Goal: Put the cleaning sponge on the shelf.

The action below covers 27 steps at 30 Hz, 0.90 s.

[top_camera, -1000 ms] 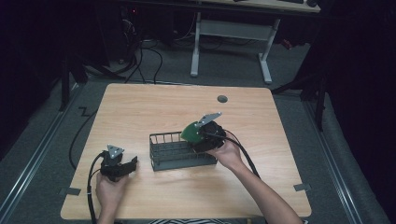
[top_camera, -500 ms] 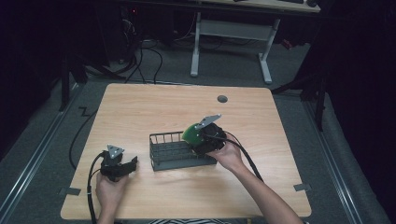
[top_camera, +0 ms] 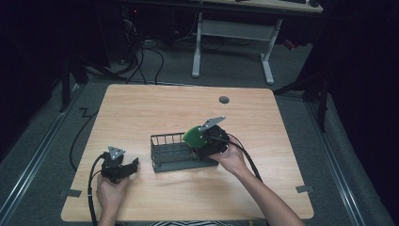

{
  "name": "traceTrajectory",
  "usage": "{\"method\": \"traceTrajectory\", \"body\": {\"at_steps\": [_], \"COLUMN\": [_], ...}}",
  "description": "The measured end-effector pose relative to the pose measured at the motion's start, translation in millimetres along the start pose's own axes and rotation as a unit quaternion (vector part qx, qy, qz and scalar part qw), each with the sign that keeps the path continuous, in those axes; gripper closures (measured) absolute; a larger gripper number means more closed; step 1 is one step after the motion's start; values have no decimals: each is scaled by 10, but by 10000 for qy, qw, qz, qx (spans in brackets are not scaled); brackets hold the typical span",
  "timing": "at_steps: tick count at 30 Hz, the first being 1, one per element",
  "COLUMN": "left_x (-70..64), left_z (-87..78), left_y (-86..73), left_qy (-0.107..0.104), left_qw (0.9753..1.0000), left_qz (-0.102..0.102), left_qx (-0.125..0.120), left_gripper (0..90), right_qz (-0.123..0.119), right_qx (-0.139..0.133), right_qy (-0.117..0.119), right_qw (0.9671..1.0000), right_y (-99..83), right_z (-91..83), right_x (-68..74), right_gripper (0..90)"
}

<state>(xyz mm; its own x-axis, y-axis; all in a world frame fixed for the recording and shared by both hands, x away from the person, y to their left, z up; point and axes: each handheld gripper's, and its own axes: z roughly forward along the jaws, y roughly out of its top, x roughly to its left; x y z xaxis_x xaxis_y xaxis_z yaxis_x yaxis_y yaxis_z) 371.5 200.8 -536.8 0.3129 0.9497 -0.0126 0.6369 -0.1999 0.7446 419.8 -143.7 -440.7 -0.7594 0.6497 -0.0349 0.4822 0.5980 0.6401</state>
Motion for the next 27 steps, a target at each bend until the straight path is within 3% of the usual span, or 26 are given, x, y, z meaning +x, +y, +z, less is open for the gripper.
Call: {"method": "traceTrajectory", "body": {"at_steps": [8, 11, 13, 27], "left_x": [0, 0, 0, 0], "left_z": [0, 0, 0, 0], "left_y": [0, 0, 0, 0], "left_qy": [0, 1, 1, -1], "left_qw": [10000, 10000, 10000, 10000], "left_qz": [1, 1, 1, 0], "left_qx": [0, 0, 1, 0], "left_gripper": [316, 315, 316, 316], "right_qz": [59, 75, 74, 362], "right_qx": [-219, -318, -437, -919], "right_qy": [19, -51, -144, -231], "right_qw": [9997, 9995, 9989, 9948], "right_y": [-33, -65, -90, -240], "right_z": [-124, -169, -199, -529], "right_x": [-34, -47, -49, -162], "right_gripper": [229, 268, 292, 336]}}
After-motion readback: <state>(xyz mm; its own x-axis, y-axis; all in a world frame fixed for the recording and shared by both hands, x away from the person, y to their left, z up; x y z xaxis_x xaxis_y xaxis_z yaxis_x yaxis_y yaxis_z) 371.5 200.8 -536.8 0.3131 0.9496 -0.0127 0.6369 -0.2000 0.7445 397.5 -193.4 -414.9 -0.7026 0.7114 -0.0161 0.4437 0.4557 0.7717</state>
